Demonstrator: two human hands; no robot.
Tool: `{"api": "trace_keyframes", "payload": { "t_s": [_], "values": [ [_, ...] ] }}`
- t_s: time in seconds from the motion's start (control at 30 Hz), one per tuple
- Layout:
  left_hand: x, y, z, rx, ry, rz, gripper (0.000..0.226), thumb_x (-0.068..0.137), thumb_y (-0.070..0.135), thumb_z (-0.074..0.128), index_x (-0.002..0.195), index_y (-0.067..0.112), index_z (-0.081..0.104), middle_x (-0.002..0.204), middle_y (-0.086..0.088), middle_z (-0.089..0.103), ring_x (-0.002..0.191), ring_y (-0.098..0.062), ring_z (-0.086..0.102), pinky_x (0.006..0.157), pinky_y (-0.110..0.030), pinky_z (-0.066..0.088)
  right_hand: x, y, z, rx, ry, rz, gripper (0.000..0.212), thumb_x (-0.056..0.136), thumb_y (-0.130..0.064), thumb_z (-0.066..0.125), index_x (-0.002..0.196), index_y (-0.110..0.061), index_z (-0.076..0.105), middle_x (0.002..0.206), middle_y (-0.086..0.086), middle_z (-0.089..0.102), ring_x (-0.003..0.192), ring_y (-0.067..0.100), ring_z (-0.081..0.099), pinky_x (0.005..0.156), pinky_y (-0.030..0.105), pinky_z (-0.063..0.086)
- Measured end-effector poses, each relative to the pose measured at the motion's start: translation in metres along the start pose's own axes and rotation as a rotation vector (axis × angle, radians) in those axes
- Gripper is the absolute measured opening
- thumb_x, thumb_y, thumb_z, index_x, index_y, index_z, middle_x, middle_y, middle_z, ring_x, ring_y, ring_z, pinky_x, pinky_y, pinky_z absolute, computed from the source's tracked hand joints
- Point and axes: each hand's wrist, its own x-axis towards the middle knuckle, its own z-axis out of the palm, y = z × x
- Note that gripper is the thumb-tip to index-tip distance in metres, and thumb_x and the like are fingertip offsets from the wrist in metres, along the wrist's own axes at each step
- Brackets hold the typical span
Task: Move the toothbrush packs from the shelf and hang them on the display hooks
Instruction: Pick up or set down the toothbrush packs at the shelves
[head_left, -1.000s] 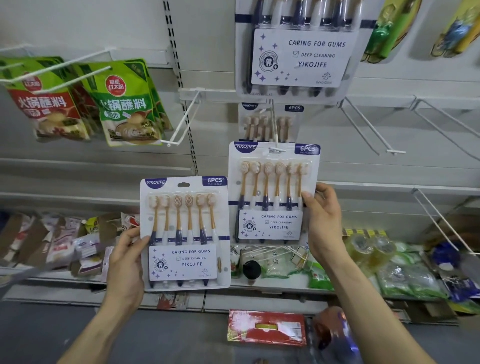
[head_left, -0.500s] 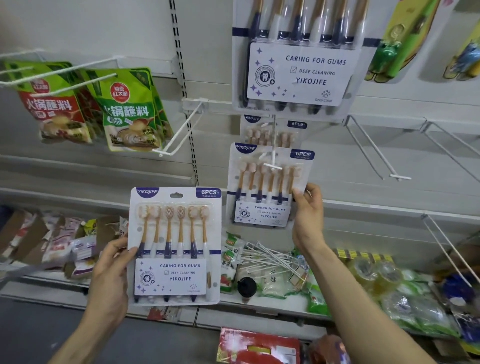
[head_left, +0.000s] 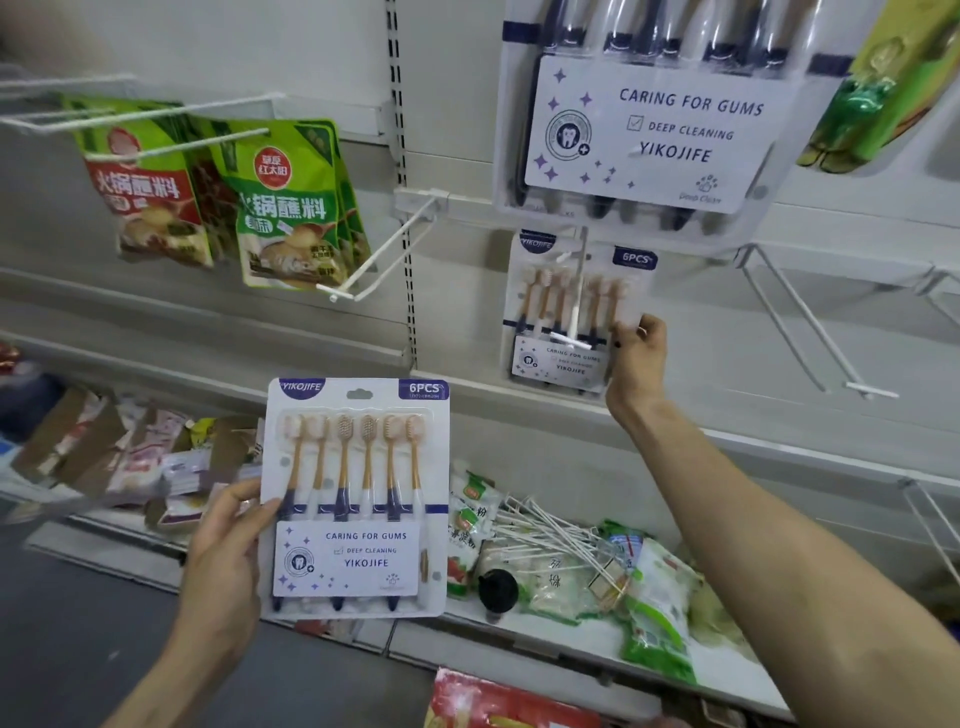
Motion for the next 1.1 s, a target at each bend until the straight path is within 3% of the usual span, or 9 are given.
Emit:
{"api": "trace_keyframes", "payload": {
  "t_s": [0.07, 0.17, 0.33, 0.47, 0.6, 0.73, 0.83, 0.97, 1.1],
  "values": [
    [0.0, 0.0, 0.003, -0.015, 0.019, -0.013, 0.023, 0.103, 0.007, 0.054, 0.102, 0.022, 0.071, 0.134, -0.022, 0.064, 0.118, -0.037, 0.067, 0.104, -0.056, 0.052, 0.009, 0.003, -0.002, -0.003, -0.013, 0.004, 0.017, 0.098, -0.008, 0.057, 0.104, -0.024, 0.052, 0.105, 0.011, 0.061, 0.093, 0.024, 0.058, 0.081, 0.043, 0.051],
    [-0.005, 0.006, 0.012, -0.028, 0.035, -0.026, 0.027, 0.103, 0.004, 0.052, 0.098, 0.022, 0.071, 0.116, -0.012, 0.074, 0.098, -0.023, 0.074, 0.081, -0.035, 0.062, 0.008, -0.001, 0.0, -0.011, -0.013, 0.01, 0.016, 0.1, -0.009, 0.058, 0.108, -0.021, 0.052, 0.106, 0.008, 0.062, 0.093, 0.023, 0.06, 0.08, 0.04, 0.051],
    [-0.007, 0.011, 0.019, -0.012, 0.023, -0.057, 0.02, 0.103, 0.004, 0.053, 0.106, 0.016, 0.068, 0.109, -0.01, 0.079, 0.094, -0.025, 0.075, 0.085, -0.041, 0.057, -0.009, -0.003, -0.007, -0.115, 0.052, 0.034, 0.019, 0.102, -0.012, 0.062, 0.116, -0.012, 0.048, 0.103, -0.001, 0.056, 0.091, 0.015, 0.056, 0.072, 0.017, 0.049],
    [-0.015, 0.015, 0.029, -0.024, -0.032, -0.08, 0.018, 0.102, 0.003, 0.054, 0.105, 0.013, 0.069, 0.113, -0.01, 0.076, 0.099, -0.023, 0.073, 0.089, -0.042, 0.056, -0.045, 0.005, -0.03, -0.182, 0.173, 0.066, 0.021, 0.104, -0.012, 0.058, 0.124, -0.01, 0.051, 0.127, 0.02, 0.061, 0.104, 0.024, 0.057, 0.101, 0.04, 0.048],
    [-0.016, 0.015, 0.047, 0.003, -0.114, -0.059, 0.02, 0.101, 0.003, 0.055, 0.109, 0.014, 0.07, 0.118, -0.012, 0.075, 0.101, -0.021, 0.073, 0.092, -0.044, 0.053, -0.133, 0.0, -0.044, -0.056, -0.019, 0.166, 0.015, 0.107, -0.01, 0.054, 0.122, -0.007, 0.058, 0.117, 0.023, 0.067, 0.097, 0.028, 0.066, 0.093, 0.038, 0.056],
    [-0.025, 0.027, 0.075, 0.026, -0.218, -0.037, 0.017, 0.103, 0.003, 0.055, 0.106, 0.013, 0.068, 0.104, 0.005, 0.078, 0.097, -0.016, 0.073, 0.087, -0.04, 0.054, -0.223, -0.02, -0.051, -0.031, -0.286, 0.221, 0.03, 0.111, -0.021, 0.048, 0.13, -0.004, 0.063, 0.117, 0.019, 0.076, 0.105, 0.033, 0.073, 0.096, 0.045, 0.058],
    [-0.029, 0.032, 0.095, 0.031, -0.3, -0.043, 0.015, 0.103, 0.007, 0.056, 0.106, 0.014, 0.069, 0.11, -0.013, 0.076, 0.1, -0.029, 0.072, 0.087, -0.045, 0.055, -0.248, -0.031, -0.057, 0.005, -0.245, 0.184, 0.026, 0.108, -0.018, 0.053, 0.126, -0.006, 0.067, 0.121, 0.019, 0.075, 0.109, 0.034, 0.072, 0.099, 0.054, 0.056],
    [-0.032, 0.039, 0.114, 0.112, -0.384, -0.038, 0.011, 0.104, 0.014, 0.059, 0.11, 0.014, 0.067, 0.1, -0.004, 0.078, 0.089, -0.02, 0.075, 0.071, -0.033, 0.058, -0.246, -0.047, -0.063, 0.015, -0.14, 0.118, 0.018, 0.105, -0.011, 0.058, 0.118, -0.003, 0.068, 0.115, 0.023, 0.074, 0.097, 0.03, 0.073, 0.098, 0.06, 0.057],
    [-0.024, 0.048, 0.128, 0.187, -0.431, -0.019, 0.009, 0.102, 0.016, 0.065, 0.108, 0.02, 0.07, 0.097, -0.005, 0.079, 0.094, -0.026, 0.075, 0.091, -0.054, 0.056, -0.235, -0.056, -0.07, -0.006, -0.092, 0.056, 0.016, 0.105, -0.012, 0.059, 0.115, -0.005, 0.07, 0.11, 0.015, 0.078, 0.096, 0.028, 0.073, 0.096, 0.056, 0.057]
  ]
}}
